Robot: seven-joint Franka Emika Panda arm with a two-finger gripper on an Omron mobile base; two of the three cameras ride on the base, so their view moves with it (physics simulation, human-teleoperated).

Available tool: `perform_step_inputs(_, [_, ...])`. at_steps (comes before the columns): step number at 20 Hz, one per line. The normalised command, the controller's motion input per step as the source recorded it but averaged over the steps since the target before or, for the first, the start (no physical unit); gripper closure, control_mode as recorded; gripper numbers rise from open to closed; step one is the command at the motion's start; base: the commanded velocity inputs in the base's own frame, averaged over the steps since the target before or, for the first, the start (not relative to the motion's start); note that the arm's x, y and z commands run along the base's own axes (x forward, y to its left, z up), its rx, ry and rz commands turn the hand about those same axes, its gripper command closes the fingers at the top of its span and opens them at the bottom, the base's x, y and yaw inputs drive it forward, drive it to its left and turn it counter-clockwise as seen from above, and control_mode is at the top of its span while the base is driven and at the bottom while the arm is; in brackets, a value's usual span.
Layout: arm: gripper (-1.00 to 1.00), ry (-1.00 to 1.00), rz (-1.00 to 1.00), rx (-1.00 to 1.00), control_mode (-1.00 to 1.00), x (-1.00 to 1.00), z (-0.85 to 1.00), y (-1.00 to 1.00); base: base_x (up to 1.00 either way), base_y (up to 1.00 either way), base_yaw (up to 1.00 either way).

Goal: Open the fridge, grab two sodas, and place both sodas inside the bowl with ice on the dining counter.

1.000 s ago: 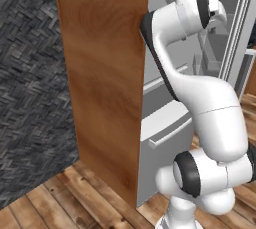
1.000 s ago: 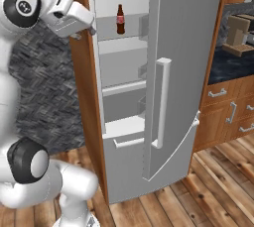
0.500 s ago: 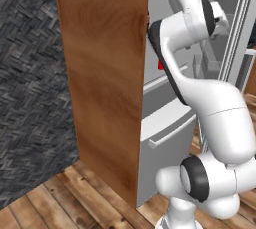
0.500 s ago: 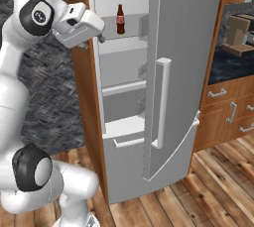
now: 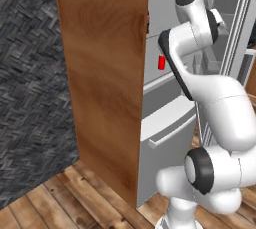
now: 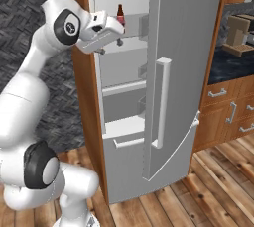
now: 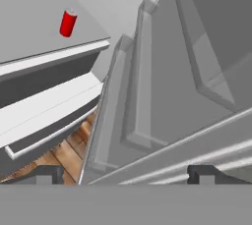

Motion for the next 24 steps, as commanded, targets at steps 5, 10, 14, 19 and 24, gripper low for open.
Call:
perform_step_inputs(5, [-1.0, 0.13, 0.0, -0.09, -1.0, 0.71, -0.02, 0.0, 0.0, 0.0, 0.0])
perform_step_inputs(10, [-1.0, 0.12, 0.0, -0.07, -1.0, 0.58, 0.0, -0.01, 0.0, 0.0, 0.0])
perform_step_inputs(14, [-1.0, 0.03, 0.0, -0.07, -1.0, 0.36, -0.01, -0.19, 0.0, 0.0, 0.0])
perform_step_inputs(19, [-1.0, 0.0, 0.01, -0.08, -1.0, 0.08, -0.01, -0.37, 0.0, 0.0, 0.0])
perform_step_inputs(24, [-1.0, -0.04, 0.03, -0.05, -1.0, -0.02, -0.06, -0.55, 0.0, 0.0, 0.0])
